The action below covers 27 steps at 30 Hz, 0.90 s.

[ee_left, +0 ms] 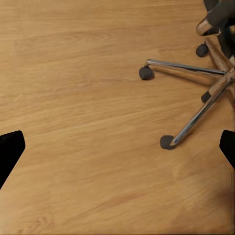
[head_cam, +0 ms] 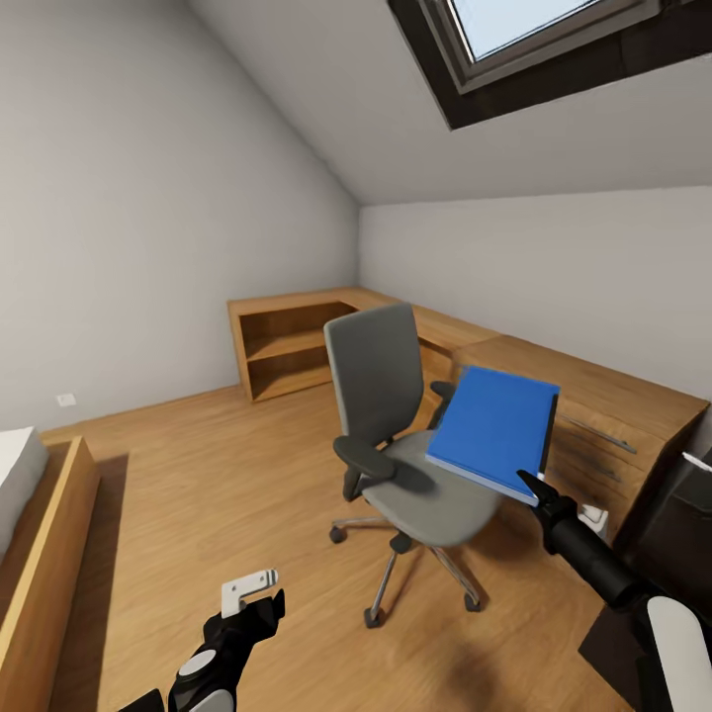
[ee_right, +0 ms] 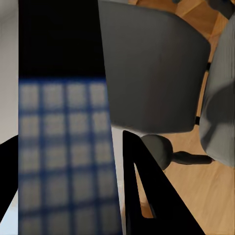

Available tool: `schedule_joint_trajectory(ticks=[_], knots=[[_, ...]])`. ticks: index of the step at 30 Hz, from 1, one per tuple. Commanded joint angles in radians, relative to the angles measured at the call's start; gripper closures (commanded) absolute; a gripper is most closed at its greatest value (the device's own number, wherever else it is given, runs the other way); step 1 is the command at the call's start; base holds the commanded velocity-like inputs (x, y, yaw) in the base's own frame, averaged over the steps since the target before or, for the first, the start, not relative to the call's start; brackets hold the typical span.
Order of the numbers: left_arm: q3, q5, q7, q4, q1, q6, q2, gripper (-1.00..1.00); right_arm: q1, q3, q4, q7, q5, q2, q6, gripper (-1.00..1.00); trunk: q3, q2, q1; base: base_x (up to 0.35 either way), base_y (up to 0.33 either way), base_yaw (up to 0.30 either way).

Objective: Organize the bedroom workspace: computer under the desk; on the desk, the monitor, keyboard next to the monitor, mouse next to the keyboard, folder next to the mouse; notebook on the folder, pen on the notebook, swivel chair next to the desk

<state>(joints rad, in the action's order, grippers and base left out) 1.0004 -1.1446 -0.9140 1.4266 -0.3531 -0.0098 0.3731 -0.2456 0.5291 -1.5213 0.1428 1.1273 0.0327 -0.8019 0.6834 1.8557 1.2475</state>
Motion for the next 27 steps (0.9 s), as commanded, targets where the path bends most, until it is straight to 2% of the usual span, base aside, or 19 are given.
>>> schedule_joint_trajectory(ticks=[1, 21, 23, 25, 27], knots=[[0.002, -0.004, -0.005, 0.002, -0.001, -0.001, 0.001, -1.0, -0.001, 0.003, 0.0, 0.006, -0.006, 0.001, -0.007, 1.0, -0.002, -0.007, -0.004, 0.0, 0.0, -0.266], [0.003, -0.01, -0.003, -0.01, -0.001, 0.001, -0.001, -1.0, -0.001, 0.004, 0.0, 0.008, -0.005, 0.002, -0.006, 1.0, -0.065, -0.147, -0.081, 0.0, 0.0, -0.268], [0.001, -0.012, 0.002, -0.069, -0.001, 0.008, -0.022, -1.0, -0.001, 0.004, -0.002, 0.008, -0.005, 0.008, -0.006, 1.0, -0.071, -0.161, -0.088, 0.0, 0.0, -0.268], [-0.007, -0.013, 0.006, -0.143, -0.001, 0.02, -0.062, -1.0, -0.001, 0.004, -0.003, 0.008, -0.005, 0.013, -0.006, 1.0, -0.077, -0.175, -0.096, 0.0, 0.0, -0.268], [-0.048, -0.012, 0.01, -0.253, -0.001, 0.053, -0.129, -1.0, -0.001, 0.004, -0.005, 0.007, -0.005, 0.016, -0.006, 1.0, -0.084, -0.189, -0.104, 0.0, 0.0, -0.269]])
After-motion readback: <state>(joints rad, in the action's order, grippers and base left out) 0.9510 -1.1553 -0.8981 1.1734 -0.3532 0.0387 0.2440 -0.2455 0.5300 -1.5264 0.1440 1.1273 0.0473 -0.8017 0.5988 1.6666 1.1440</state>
